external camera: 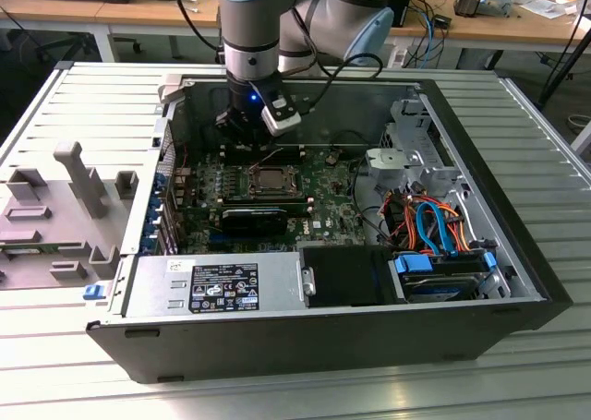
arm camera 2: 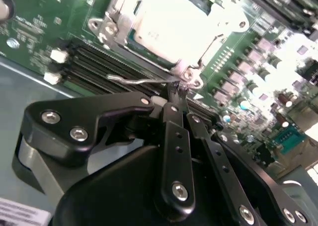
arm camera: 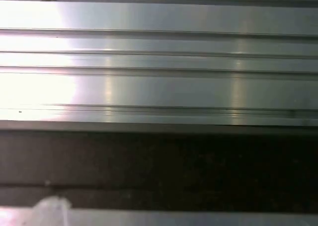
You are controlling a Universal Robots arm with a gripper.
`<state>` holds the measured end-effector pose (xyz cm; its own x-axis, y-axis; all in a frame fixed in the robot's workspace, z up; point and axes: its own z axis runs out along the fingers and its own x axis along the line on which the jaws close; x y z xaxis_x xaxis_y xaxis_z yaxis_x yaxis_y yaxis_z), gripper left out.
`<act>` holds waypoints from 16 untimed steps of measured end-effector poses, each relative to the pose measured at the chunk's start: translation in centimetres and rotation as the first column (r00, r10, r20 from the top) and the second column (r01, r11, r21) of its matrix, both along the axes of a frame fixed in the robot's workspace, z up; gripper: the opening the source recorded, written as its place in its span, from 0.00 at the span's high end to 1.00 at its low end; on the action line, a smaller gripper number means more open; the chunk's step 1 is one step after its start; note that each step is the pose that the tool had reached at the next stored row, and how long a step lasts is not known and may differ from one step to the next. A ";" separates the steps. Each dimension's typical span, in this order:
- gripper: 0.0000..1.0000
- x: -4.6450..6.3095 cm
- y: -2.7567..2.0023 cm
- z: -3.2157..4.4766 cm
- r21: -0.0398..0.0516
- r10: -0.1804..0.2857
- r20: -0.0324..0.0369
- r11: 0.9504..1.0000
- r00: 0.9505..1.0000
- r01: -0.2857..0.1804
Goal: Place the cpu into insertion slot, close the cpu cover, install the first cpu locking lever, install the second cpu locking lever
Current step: 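Install the first cpu locking lever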
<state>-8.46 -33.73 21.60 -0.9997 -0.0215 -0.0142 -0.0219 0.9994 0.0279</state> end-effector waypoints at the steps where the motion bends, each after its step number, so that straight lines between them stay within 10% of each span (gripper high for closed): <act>1: 0.89 0.3 0.00 -0.01 0.000 0.000 -0.002 1.000 1.000 0.000; 8: 0.89 1.9 0.00 -0.04 0.000 0.002 -0.018 1.000 1.000 -0.002; 16: 0.89 2.1 0.00 -0.15 0.000 0.002 -0.020 1.000 1.000 -0.002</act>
<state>-6.34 -33.73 21.45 -0.9997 -0.0232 0.0055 -0.0231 0.9993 0.0286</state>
